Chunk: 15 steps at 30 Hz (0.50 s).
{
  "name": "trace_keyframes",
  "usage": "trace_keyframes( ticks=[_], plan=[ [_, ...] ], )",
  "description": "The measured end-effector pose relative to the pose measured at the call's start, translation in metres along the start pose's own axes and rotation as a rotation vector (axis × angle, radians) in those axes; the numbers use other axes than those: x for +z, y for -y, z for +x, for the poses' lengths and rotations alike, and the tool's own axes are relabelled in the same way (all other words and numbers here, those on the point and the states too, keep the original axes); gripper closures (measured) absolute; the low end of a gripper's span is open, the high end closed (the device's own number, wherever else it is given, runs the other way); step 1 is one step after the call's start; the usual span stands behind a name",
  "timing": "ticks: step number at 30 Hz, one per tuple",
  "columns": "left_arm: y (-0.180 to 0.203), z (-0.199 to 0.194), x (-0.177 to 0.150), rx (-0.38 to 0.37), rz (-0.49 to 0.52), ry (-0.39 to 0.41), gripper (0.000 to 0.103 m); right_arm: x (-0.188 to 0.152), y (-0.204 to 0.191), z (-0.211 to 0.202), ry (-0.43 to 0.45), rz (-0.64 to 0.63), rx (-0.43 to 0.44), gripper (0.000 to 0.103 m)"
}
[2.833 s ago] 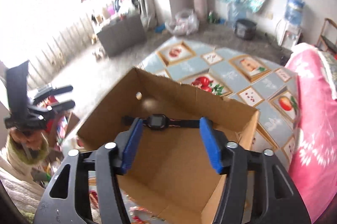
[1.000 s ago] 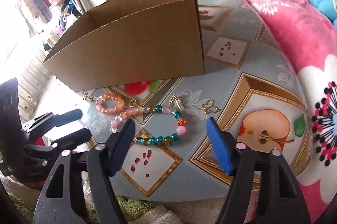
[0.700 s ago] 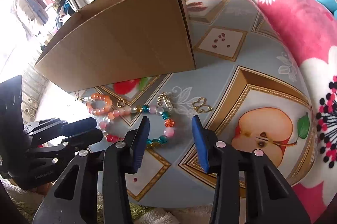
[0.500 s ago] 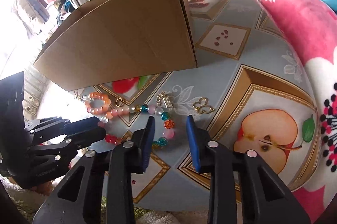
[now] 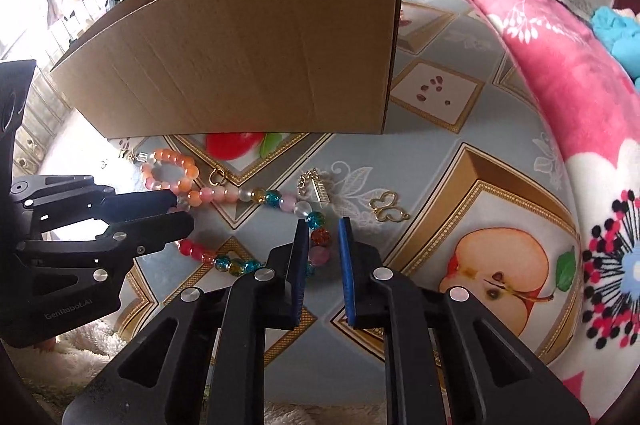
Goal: Organize jewelry
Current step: 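Close the right gripper on the teal-and-pink bead bracelet while the left gripper grips it too, then lift the bead bracelet with both grippers and lower it into the box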
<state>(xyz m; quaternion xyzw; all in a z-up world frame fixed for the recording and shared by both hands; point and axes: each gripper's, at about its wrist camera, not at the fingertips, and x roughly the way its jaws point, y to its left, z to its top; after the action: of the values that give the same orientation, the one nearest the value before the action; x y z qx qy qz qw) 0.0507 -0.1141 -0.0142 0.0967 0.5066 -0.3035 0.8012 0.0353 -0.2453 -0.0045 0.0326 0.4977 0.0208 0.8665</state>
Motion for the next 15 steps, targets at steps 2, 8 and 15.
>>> trace_keyframes(
  ticks=[2,8,15],
  plan=[
    [0.004,0.003,0.003,0.018,0.015,-0.006,0.081,0.0,-0.002,0.0,0.002,-0.006,-0.005,0.089],
    [0.01,0.008,0.006,0.055,0.033,0.004,0.081,-0.001,-0.013,-0.004,0.009,-0.031,-0.02,0.095],
    [0.013,0.011,0.007,0.076,0.036,0.027,0.094,-0.007,-0.015,-0.009,0.013,-0.009,-0.007,0.096]
  ],
)
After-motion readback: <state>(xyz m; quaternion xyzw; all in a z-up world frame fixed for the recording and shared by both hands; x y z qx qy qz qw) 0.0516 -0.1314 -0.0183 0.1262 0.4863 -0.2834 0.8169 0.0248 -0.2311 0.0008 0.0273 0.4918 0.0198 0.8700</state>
